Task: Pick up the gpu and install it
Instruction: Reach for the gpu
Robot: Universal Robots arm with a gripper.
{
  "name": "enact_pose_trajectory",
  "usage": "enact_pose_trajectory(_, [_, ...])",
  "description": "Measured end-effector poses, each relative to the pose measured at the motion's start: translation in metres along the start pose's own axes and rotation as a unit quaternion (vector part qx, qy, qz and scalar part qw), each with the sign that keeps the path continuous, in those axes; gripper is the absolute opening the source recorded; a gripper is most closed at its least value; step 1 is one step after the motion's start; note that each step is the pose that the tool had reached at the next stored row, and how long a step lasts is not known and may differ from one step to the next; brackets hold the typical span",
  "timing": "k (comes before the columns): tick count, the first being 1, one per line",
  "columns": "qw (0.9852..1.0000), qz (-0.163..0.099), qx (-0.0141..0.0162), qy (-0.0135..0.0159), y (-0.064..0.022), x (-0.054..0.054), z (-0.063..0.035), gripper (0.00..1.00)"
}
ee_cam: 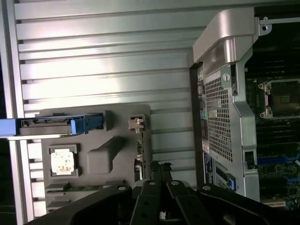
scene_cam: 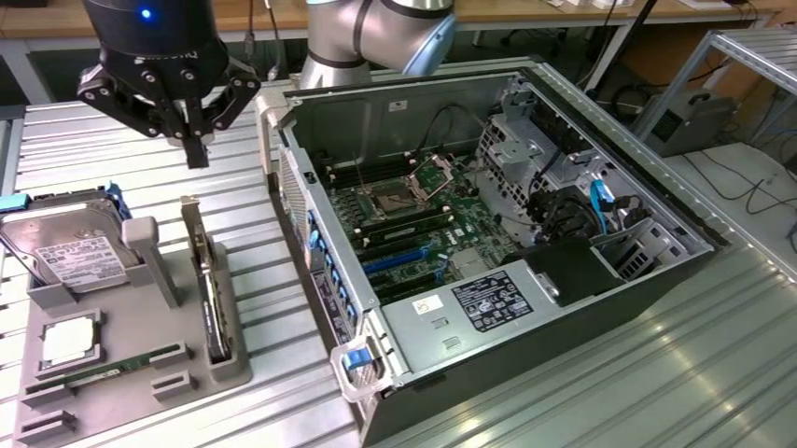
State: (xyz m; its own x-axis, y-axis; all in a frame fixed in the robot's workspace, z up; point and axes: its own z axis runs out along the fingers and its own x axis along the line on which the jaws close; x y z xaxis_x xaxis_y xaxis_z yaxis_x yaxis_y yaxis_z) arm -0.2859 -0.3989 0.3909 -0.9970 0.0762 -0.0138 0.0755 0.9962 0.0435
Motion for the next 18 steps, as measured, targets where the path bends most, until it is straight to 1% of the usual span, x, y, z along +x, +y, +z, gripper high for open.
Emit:
enact_pose_trajectory(2, [1.0, 0.0, 0.0001, 0.0013, -0.0004, 0.0049, 0.0001, 0.11])
enact_pose_trajectory(18, [1.0, 0.0, 0.0001, 0.0014, -0.0006, 0.0089, 0.0001, 0.11])
